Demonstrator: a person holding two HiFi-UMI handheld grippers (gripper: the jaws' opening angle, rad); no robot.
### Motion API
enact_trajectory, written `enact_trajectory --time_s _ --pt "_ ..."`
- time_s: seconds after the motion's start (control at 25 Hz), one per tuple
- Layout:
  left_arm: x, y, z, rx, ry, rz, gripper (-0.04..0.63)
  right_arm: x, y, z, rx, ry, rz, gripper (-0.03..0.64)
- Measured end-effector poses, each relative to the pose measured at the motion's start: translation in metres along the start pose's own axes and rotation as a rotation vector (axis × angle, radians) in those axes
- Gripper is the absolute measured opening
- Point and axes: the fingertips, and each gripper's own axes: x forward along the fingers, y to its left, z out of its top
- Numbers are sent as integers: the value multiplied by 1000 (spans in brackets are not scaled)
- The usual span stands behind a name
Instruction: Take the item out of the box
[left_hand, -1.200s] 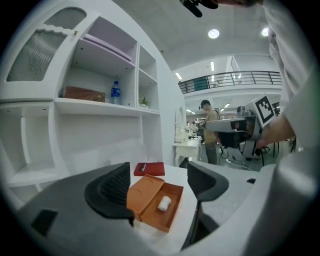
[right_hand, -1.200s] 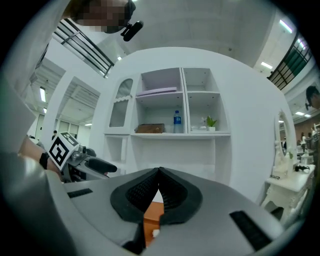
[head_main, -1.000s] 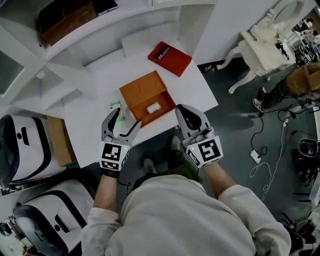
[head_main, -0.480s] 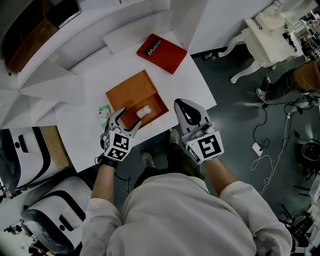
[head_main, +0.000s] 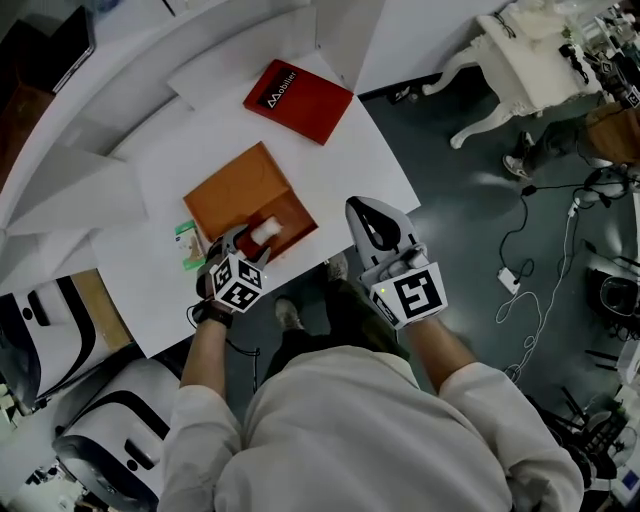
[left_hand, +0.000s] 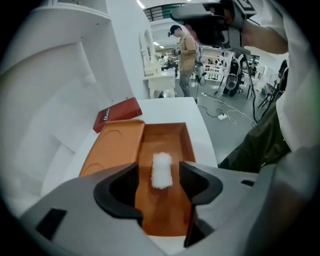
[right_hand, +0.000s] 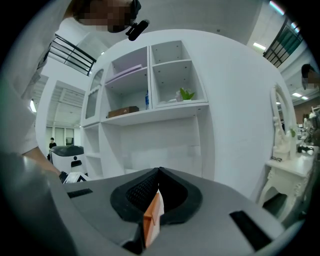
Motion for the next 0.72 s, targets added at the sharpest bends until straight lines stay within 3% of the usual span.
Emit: enact_trajectory --time_s 0.44,0.72 --pt "50 -10 -28 33 167 -70 244 12 -34 -21 16 43 -17 23" --pt "61 -11 -34 16 203 -86 242 22 -44 -26 21 60 -10 23"
